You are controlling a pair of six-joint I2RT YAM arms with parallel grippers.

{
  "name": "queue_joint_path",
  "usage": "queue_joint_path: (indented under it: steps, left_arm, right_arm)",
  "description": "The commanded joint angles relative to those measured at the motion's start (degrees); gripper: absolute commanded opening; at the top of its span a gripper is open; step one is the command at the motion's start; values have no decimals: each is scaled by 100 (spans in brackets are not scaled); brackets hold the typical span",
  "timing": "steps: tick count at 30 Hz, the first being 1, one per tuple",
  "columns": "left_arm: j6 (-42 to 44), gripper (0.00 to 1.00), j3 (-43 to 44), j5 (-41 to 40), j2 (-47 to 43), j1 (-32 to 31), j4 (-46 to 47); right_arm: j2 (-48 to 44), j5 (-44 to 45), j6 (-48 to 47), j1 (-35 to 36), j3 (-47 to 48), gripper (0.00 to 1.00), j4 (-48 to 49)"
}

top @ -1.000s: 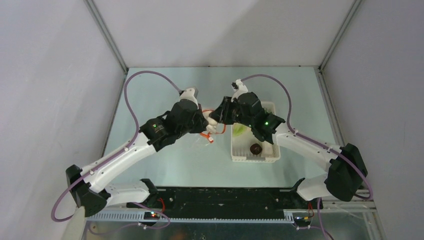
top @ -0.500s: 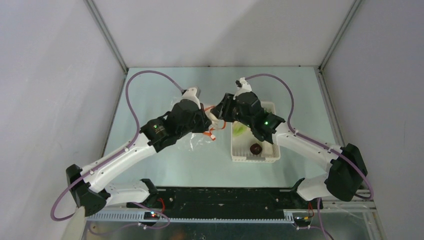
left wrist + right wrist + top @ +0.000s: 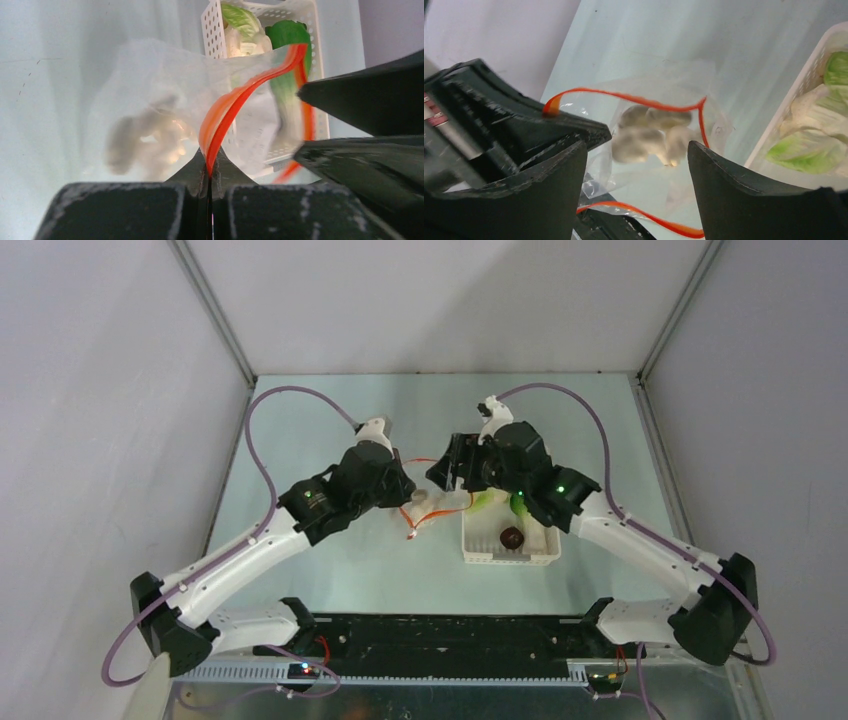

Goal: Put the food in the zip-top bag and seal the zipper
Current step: Place the fake vegetable in the zipper food storage bag.

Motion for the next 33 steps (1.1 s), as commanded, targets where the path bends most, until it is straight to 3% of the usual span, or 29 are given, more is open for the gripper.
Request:
queue_joint_path:
  steps: [1, 7, 14, 19, 23, 28, 33]
  left_arm:
    - [-150, 0, -94, 80, -286, 105, 256]
    - [-154, 0, -199, 146, -333, 163, 345]
    - [-189, 0, -174, 47, -223, 270, 218]
    - [-200, 0, -119, -183, -208, 435, -36]
    - [-130, 0, -11, -418, -271, 593, -297]
    - [17, 0, 154, -815, -383, 765, -681]
    - [74, 0, 146, -935, -492, 848, -790]
  right_arm:
    - [-496, -276, -256, -197, 245, 79, -285]
    - [-1058, -400, -138, -559, -4, 83, -373]
    - [-1577, -792, 137, -1336, -542, 98, -379]
    - [-1683, -167, 35, -1726, -840, 99, -1046]
    - [-1519, 442, -268, -1786, -890, 99, -1685]
    - [-1086, 317, -481, -1756, -1044, 99, -1989]
    - [-638, 450, -762, -1213, -1097, 99, -2197]
